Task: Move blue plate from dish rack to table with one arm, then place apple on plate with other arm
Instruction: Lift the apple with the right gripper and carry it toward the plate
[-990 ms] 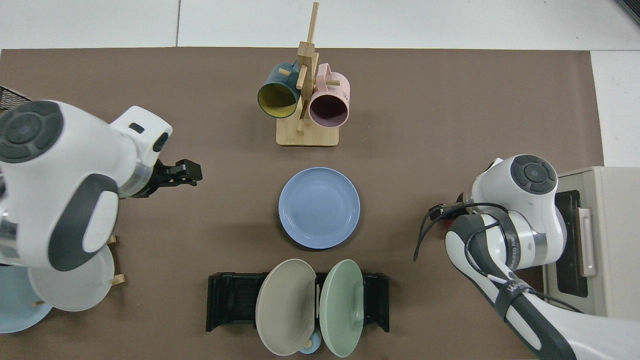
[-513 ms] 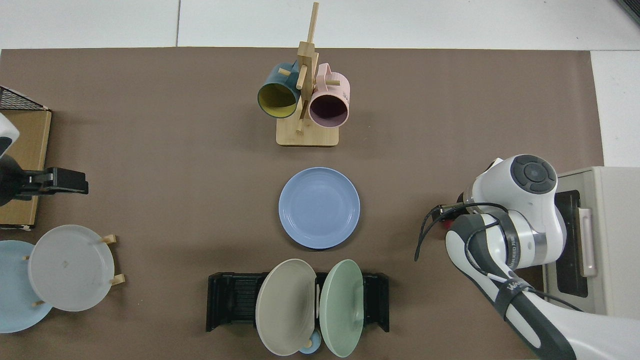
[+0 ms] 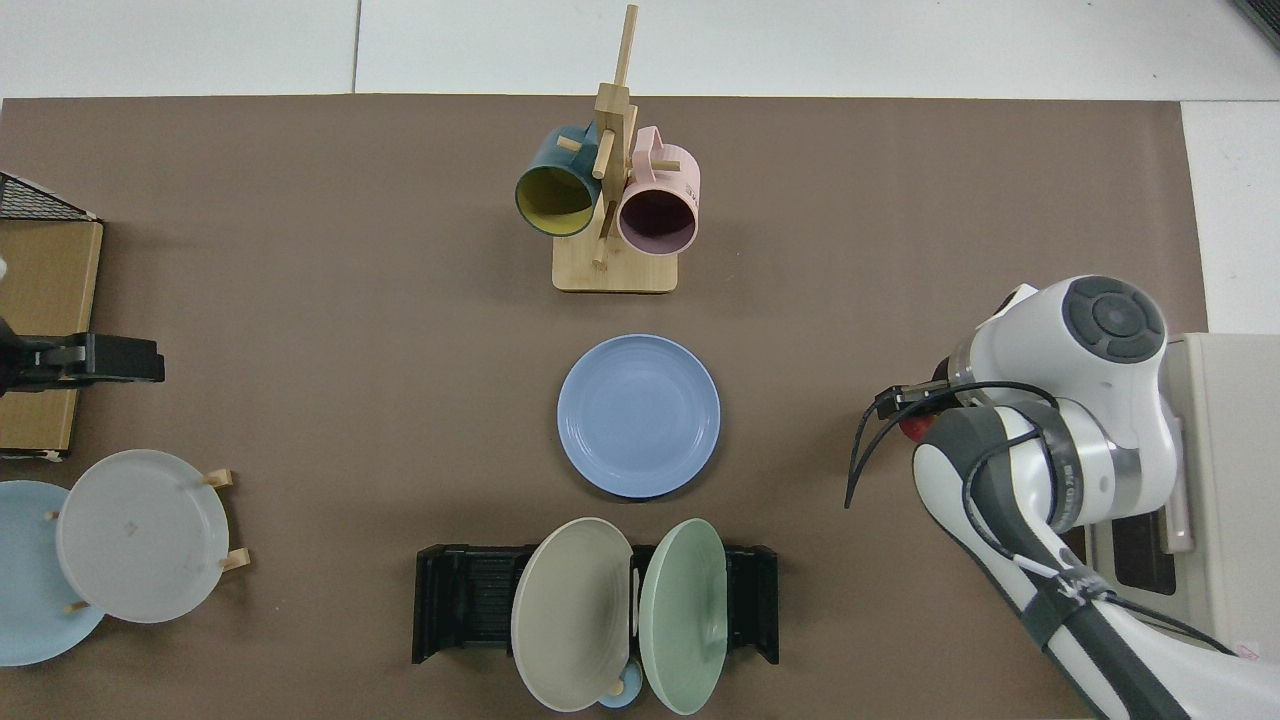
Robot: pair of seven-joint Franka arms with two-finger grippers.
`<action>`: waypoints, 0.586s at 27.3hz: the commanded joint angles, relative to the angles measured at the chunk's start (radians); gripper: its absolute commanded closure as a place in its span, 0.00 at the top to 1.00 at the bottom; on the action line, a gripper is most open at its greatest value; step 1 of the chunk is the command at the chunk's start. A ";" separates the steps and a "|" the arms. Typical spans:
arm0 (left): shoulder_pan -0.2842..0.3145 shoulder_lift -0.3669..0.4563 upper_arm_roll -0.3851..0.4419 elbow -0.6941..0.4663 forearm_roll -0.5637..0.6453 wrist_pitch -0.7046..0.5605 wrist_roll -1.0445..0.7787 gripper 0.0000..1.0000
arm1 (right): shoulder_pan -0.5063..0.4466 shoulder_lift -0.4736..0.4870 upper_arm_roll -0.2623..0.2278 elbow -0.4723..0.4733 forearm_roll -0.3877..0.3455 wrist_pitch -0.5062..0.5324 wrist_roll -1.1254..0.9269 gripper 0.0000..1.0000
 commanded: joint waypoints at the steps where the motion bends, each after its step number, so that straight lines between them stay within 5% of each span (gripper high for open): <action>1: -0.005 -0.009 0.003 0.005 0.022 -0.013 0.004 1.00 | -0.013 -0.037 0.001 0.123 -0.018 -0.161 -0.005 0.07; 13: -0.005 -0.009 0.003 0.005 0.022 -0.013 0.004 1.00 | -0.011 -0.112 0.002 0.238 -0.015 -0.301 -0.001 0.07; 16: -0.005 -0.011 0.003 0.005 0.022 -0.013 0.004 1.00 | 0.006 -0.112 0.005 0.240 -0.005 -0.296 0.009 0.00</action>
